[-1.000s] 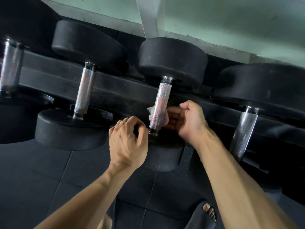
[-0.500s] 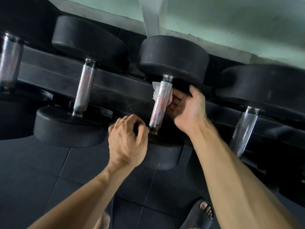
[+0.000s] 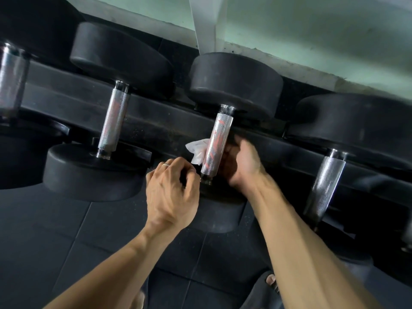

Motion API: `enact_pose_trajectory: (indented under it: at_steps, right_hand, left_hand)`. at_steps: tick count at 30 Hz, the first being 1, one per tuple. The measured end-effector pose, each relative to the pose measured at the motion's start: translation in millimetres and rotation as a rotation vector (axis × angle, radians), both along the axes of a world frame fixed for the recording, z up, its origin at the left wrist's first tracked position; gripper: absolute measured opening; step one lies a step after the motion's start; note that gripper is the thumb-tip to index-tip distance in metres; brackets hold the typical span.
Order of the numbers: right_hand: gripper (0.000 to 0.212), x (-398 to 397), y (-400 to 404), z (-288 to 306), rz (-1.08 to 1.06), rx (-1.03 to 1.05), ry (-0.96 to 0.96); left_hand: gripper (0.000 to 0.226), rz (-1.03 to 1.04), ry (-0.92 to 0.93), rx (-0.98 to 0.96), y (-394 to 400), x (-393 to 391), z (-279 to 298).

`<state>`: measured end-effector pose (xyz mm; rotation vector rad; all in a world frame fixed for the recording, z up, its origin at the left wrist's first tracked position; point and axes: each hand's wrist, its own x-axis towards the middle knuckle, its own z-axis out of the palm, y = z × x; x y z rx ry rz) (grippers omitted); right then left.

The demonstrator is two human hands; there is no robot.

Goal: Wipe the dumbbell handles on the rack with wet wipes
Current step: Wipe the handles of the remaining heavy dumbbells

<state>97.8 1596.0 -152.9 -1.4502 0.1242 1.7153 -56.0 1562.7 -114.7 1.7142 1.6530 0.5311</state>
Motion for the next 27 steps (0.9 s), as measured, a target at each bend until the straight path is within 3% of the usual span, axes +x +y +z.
enact_pose_trajectory:
  at_steps: [3,6,11,13,16,18,22,25,27]
  right_hand:
    - [0.082,7.3,11.8,4.6,0.015,0.007,-0.033]
    - [0.069,10.0,25.9,5.1,-0.222,0.08,0.05]
    - [0.065,9.5,-12.8,1.7,0.171,-0.058,-0.095]
    - [0.067,15.1,-11.0,5.6,0.21,-0.054,-0.063]
    - [0.05,17.0,7.1,8.2,-0.056,0.052,0.051]
    - [0.04,12.9,7.6,7.8,-0.059,0.06,0.054]
    - [0.035,11.0,-21.8,11.3,0.158,-0.001,-0.047]
    - [0.015,21.5,-36.8,17.2,0.301,0.018,-0.33]
    - [0.017,25.6,-47.3,21.9,0.291,0.074,-0.373]
  left_hand:
    - [0.037,0.002,-0.001,-0.004,-0.1,0.0,-0.3]
    - [0.037,0.007,-0.006,-0.007,-0.3,0.3,0.6]
    - [0.037,0.01,-0.007,-0.017,-0.8,-0.3,1.4]
    - [0.036,0.016,-0.012,-0.026,-0.6,-0.2,2.5]
    - [0.036,0.015,-0.01,-0.027,-0.3,0.2,2.4]
    - [0.036,0.016,-0.01,-0.028,-0.5,0.6,2.7]
    - [0.037,0.031,-0.015,-0.037,-0.6,1.8,5.3]
    - [0.037,0.033,-0.025,-0.042,-0.6,2.6,6.8]
    - [0.036,0.016,-0.024,-0.046,-0.3,2.0,7.0]
